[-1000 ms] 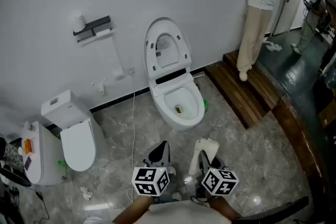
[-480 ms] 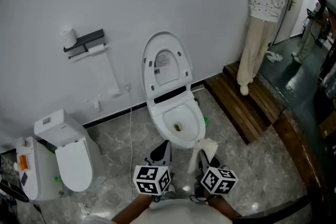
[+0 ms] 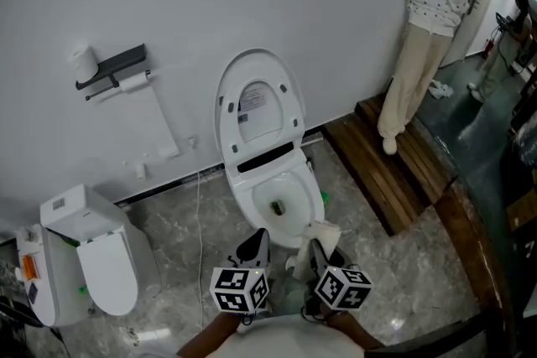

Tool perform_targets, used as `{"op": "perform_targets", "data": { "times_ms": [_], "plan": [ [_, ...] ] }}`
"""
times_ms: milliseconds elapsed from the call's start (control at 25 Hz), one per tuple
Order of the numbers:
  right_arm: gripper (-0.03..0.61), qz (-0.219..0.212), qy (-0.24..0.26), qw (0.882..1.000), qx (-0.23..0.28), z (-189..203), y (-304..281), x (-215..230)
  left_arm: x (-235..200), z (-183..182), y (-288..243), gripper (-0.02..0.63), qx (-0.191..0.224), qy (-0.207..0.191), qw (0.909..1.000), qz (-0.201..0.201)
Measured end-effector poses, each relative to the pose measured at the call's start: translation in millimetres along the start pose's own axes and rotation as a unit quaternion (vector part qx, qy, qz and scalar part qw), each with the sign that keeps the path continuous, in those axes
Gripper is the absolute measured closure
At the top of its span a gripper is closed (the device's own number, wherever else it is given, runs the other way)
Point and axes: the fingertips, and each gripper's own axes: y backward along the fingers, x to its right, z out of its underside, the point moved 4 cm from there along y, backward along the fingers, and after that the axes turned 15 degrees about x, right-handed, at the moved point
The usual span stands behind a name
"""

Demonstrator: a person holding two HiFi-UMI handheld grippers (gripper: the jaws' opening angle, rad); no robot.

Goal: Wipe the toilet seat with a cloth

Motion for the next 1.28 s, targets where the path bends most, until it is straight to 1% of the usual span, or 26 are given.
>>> {"op": "perform_targets", "data": {
  "times_ms": [200, 360, 560, 680, 760, 880, 1080, 1160, 1280],
  "plan": [
    [0.489, -0.03, 0.005, 0.999, -0.01, -28, -61, 11, -6, -3, -54, 0.603, 0.006, -0.001, 0.9997, -0.022],
    [0.489, -0.061, 0.007, 0.998, -0.011, -61, -105, 21, 0, -11, -101, 0.603, 0.007, -0.011, 0.9993, -0.034],
    [0.489, -0.08, 0.01, 0.997, -0.02, -91, -155, 45, 7, -14, -151, 0.603, 0.006, -0.017, 0.9986, -0.05],
    [0.489, -0.086, 0.006, 0.996, -0.034, -95, -182, 52, 3, -12, -170, 0.603, -0.002, -0.016, 0.9978, -0.065],
    [0.489, -0.091, -0.001, 0.995, -0.047, -91, -196, 51, -4, -10, -177, 0.603, -0.009, -0.013, 0.9971, -0.075],
    [0.489, -0.1, 0.004, 0.993, -0.064, -84, -218, 46, -17, -9, -192, 0.603, -0.014, -0.011, 0.9967, -0.08],
    [0.489, -0.111, 0.011, 0.991, -0.073, -87, -251, 24, -43, -24, -217, 0.603, -0.006, -0.009, 0.9963, -0.085],
    [0.489, -0.121, 0.024, 0.989, -0.079, -86, -267, 15, -56, -29, -227, 0.603, -0.002, -0.007, 0.9961, -0.088],
    [0.489, -0.139, 0.026, 0.987, -0.08, -89, -301, -2, -76, -34, -239, 0.603, 0.0, -0.004, 0.9958, -0.092]
  ]
}}
